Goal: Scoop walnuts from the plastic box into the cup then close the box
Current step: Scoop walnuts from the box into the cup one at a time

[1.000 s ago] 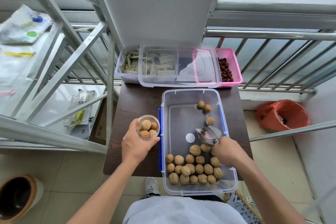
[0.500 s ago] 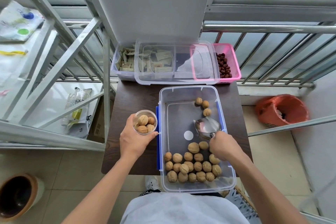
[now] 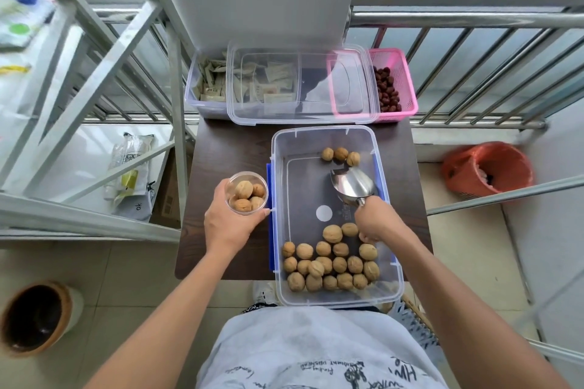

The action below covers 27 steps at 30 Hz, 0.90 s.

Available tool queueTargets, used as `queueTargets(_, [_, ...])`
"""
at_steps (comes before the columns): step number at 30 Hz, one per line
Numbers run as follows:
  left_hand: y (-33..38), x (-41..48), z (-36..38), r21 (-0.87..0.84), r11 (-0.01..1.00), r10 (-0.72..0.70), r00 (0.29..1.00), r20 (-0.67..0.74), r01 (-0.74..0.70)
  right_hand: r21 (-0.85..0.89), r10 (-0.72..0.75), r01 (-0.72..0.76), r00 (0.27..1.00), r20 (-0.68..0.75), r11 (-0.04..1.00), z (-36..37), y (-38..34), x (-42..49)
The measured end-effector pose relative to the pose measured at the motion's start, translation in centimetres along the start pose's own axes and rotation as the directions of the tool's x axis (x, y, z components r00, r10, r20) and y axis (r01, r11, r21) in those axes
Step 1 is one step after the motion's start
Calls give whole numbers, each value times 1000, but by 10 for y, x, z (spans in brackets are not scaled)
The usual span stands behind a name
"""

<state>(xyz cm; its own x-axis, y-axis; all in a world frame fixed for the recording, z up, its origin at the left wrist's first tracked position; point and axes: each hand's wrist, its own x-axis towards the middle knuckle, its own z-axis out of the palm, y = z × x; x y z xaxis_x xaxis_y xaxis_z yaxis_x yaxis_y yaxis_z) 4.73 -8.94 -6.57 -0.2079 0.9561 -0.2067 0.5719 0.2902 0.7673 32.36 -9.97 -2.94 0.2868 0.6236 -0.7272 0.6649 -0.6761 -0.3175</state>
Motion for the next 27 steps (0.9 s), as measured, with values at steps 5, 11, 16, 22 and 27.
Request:
queueTargets(5, [-2, 1, 1, 4, 1000, -9, 1000, 0, 9, -49, 1, -3, 999, -40, 999, 3, -6, 13])
queueTargets(11, [-2, 1, 4, 16, 1000, -24, 1000, -2, 24, -88, 5, -13, 995, -95, 996, 14, -1, 26])
queueTargets(16, [-1, 1, 4, 14, 1000, -27, 1000, 0, 27, -44, 17, -23, 990, -142, 999, 13, -6, 35])
queueTargets(22, [0, 1, 5, 3, 1000, -24, 1000, -10, 24, -15, 0, -3, 990, -140, 1000, 17, -11, 45])
queueTargets(27, [-1, 2, 5, 6, 1000, -26, 1000, -7, 26, 113, -44, 54, 995, -93, 992, 23, -5, 53])
